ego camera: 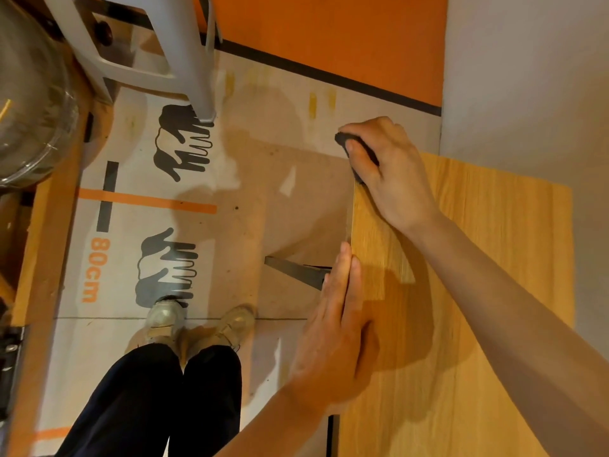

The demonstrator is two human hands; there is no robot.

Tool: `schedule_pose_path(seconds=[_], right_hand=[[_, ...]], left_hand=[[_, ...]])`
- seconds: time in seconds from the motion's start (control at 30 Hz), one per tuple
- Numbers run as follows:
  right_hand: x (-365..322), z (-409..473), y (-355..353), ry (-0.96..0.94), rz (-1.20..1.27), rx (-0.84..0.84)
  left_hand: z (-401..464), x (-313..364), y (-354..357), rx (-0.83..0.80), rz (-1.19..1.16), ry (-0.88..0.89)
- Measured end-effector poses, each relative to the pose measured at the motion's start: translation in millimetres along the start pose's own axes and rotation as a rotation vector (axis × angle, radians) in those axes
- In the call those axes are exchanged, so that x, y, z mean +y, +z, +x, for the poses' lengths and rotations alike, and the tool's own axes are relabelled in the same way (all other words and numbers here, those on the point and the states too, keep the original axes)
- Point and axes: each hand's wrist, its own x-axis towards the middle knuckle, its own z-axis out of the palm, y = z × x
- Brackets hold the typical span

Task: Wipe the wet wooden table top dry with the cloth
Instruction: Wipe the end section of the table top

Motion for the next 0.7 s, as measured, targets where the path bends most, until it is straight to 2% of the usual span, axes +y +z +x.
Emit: schedule_pose_path(seconds=[0.13,0.27,0.33,0.4,0.53,0.7], right_hand=[[8.2,9.2,-5.6,-0.003,-0.086,-0.013],[52.2,0.6,-32.6,0.289,-0.117,0.04],[56.3,-12.7,-36.7,0.341,-0.105,0.075],[41.7,-15.8,-25.4,0.287,-0.087,0.074],[1.8,0.0,0.1,0.065,-0.016,0.02],[-3.1,-44.4,-1.3,0.039,0.061,-0.05]], left_hand=[[0.0,1.6,-0.6,0.005,0.026,-0.02],[0.7,2.8,-2.8,-0.009,0.02,-0.025],[-0.2,3.8,-4.1,-0.012,0.015,-0.032],[-0.1,3.7,-4.9,-0.009,0.014,-0.036],[0.8,3.8,-6.2,-0.026,-0.007,-0.032],[-0.6,5.3,-8.2,-0.06,0.019,-0.061]])
